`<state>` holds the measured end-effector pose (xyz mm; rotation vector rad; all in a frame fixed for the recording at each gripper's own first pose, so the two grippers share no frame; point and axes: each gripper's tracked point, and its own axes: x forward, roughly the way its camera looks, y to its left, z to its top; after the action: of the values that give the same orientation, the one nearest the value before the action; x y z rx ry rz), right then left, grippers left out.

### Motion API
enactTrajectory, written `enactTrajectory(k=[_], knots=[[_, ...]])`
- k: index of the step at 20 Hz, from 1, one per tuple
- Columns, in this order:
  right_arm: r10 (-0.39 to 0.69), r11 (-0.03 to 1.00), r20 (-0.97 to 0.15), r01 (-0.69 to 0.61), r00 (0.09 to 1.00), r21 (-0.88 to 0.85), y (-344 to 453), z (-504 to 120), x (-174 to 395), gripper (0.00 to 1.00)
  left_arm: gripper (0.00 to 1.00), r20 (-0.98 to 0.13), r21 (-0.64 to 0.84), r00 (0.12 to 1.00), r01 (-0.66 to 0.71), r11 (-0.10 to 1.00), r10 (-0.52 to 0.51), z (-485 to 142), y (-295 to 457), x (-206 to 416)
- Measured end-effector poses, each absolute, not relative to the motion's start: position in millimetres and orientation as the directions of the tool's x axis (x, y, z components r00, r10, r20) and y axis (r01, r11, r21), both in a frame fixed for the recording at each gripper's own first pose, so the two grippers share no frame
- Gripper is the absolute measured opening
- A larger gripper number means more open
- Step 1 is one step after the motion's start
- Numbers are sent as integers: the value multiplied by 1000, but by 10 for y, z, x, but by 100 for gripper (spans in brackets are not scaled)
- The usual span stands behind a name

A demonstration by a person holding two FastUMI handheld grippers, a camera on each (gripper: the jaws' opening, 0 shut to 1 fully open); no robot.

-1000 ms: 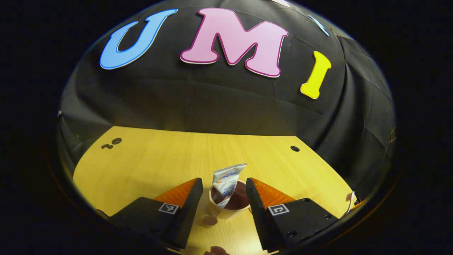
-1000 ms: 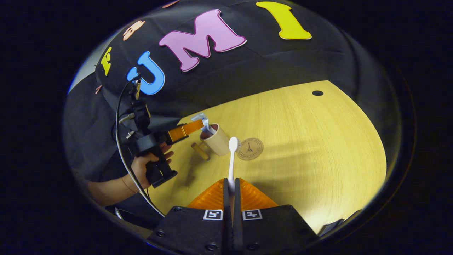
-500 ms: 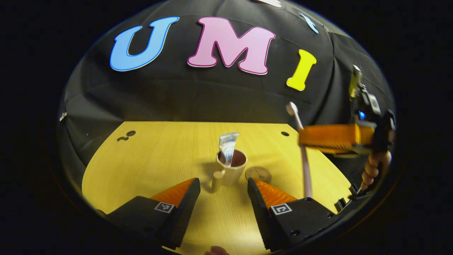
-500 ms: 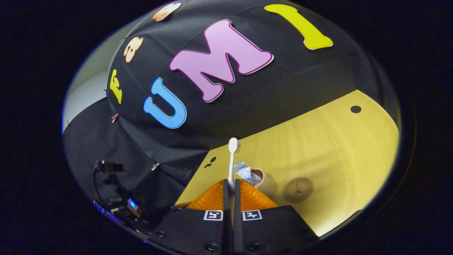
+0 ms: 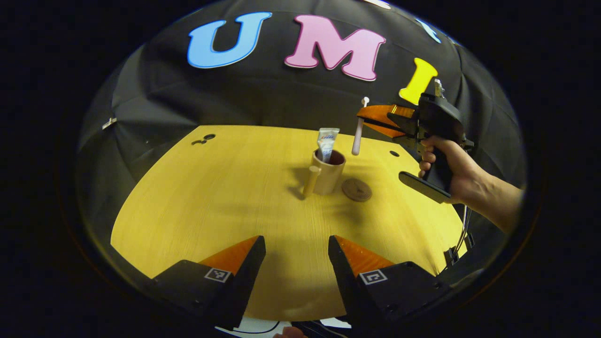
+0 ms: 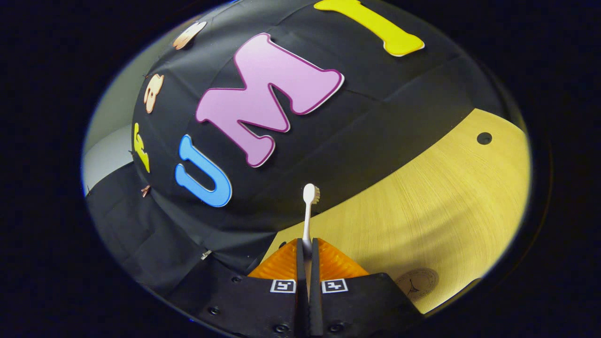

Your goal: Put the toothbrush and toothpaste on the desktop into the cup, then pick up the cup and place it on the coaster on the desktop.

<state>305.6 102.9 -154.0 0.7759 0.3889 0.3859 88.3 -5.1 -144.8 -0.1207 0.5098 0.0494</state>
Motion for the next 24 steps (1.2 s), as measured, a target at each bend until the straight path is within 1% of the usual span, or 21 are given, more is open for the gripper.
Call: enactTrajectory(k=[3, 6, 11, 12, 16, 21, 23, 24], knots=[[445, 649, -171, -185, 879, 738, 1032, -1687, 3258, 5, 84, -508, -137, 860, -139, 981, 51, -1549, -28, 746], [444, 687, -165, -217, 881, 693, 1090, -1890, 3321, 5, 84, -523, -154, 850, -166, 974, 62, -1646, -63, 659], [490, 739, -161, -309, 857, 599, 1224, -2019, 3164, 6, 84, -534, -153, 844, -156, 976, 51, -1717, -156, 587], [504, 737, -154, -330, 850, 590, 1243, -2004, 3126, 8, 84, -534, -152, 844, -152, 977, 48, -1715, -171, 586], [515, 741, -165, -340, 841, 579, 1192, -1963, 3016, 10, 84, -517, -165, 855, -138, 977, 34, -1669, -211, 639], [564, 750, -237, -371, 791, 547, 1248, -2105, 2697, 12, 84, -495, -151, 869, -103, 983, 15, -1539, -218, 709], [579, 752, -275, -373, 768, 543, 1296, -2181, 2564, 16, 84, -487, -144, 873, -89, 986, 8, -1502, -215, 743], [582, 758, -297, -371, 757, 537, 1309, -2220, 2518, 19, 84, -485, -142, 875, -84, 986, 5, -1497, -212, 766]])
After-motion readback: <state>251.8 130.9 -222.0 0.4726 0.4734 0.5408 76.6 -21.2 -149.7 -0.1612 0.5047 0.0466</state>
